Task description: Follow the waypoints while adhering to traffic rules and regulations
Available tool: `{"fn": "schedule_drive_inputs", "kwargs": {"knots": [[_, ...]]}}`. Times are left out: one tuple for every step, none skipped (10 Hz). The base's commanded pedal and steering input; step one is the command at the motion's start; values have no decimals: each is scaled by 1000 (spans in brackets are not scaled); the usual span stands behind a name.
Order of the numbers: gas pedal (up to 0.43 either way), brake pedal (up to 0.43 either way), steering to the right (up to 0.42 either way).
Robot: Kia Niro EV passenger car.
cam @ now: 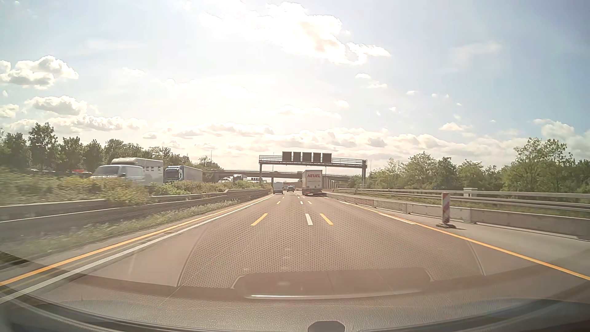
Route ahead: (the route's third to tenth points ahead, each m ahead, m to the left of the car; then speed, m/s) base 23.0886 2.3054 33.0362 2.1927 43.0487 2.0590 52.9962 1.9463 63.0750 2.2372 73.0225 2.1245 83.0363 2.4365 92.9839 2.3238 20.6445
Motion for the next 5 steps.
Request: {"fn": "schedule_drive_inputs", "kwargs": {"knots": [[138, 0, 1], [169, 0, 1], [169, 0, 1], [169, 0, 0], [169, 0, 0]]}}
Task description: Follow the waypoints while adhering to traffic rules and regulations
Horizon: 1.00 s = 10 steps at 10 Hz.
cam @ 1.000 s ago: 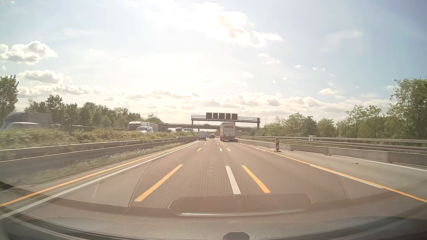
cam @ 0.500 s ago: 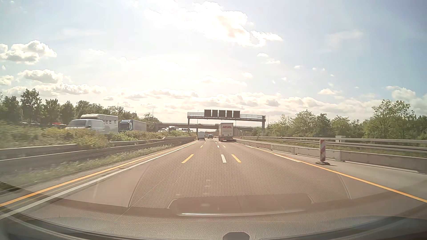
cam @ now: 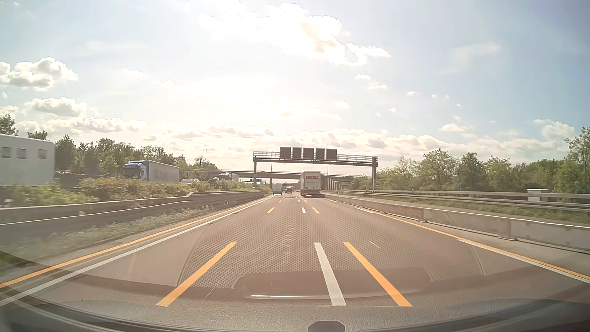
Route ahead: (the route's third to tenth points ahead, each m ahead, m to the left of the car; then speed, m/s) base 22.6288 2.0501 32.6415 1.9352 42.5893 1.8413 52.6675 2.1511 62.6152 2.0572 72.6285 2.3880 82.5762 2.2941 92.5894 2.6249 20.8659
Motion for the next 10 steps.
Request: {"fn": "schedule_drive_inputs", "kwargs": {"knots": [[169, 0, 0], [169, 0, -1], [169, 0, -1], [169, 0, -1], [169, 0, -1], [169, 0, -1], [169, 0, -1], [169, 0, -2], [157, 0, -2], [87, 0, -2]]}}
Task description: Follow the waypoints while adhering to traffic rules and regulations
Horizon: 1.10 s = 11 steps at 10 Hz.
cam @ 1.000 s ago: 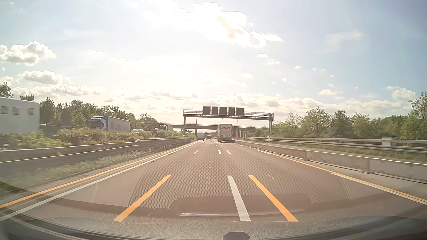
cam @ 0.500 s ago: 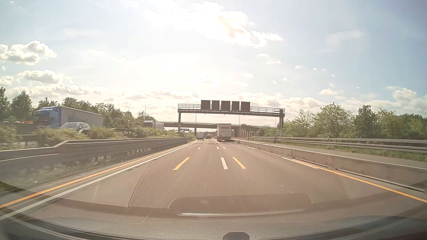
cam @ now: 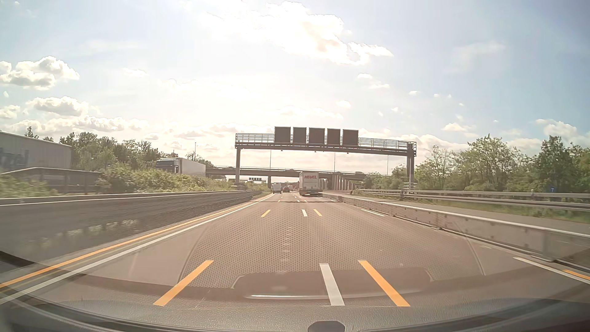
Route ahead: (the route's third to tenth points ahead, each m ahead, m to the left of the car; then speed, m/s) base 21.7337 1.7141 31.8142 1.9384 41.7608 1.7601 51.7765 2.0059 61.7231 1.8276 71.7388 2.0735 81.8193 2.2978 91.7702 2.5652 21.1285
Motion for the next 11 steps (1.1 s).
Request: {"fn": "schedule_drive_inputs", "kwargs": {"knots": [[67, 0, -2], [67, 0, -2], [59, 0, -2], [47, 0, -2], [39, 0, -2], [39, 0, -3], [39, 0, -3], [39, 0, -3], [47, 0, -3], [47, 0, -3], [67, 0, -3]]}}
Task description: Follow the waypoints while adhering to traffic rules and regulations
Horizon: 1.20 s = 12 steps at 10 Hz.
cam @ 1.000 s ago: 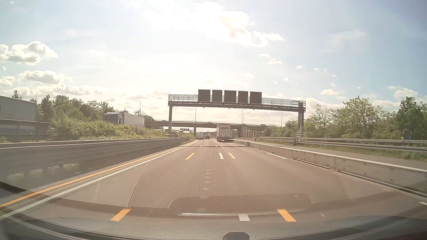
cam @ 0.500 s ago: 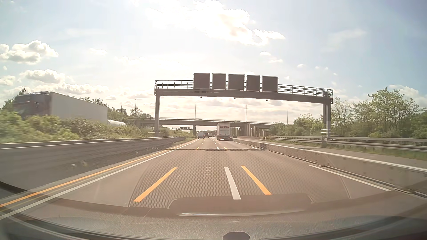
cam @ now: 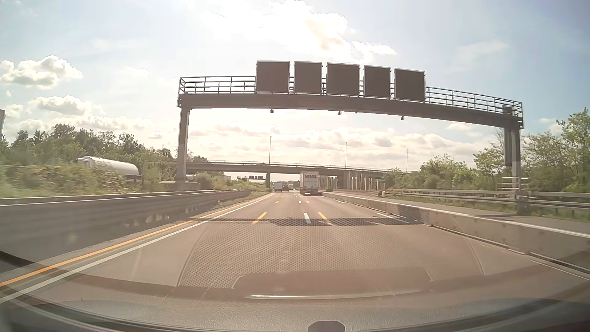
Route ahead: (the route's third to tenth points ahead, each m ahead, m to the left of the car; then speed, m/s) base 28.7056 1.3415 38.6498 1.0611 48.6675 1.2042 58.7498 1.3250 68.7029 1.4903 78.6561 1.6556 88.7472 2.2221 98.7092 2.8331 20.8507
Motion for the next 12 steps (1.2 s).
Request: {"fn": "schedule_drive_inputs", "kwargs": {"knots": [[67, 0, -3], [98, 0, -3], [110, 0, -3], [110, 0, -3], [138, 0, -3], [138, 0, -3], [138, 0, -3], [138, 0, -3], [138, 0, -3], [138, 0, -3], [138, 0, -3], [138, 0, -3]]}}
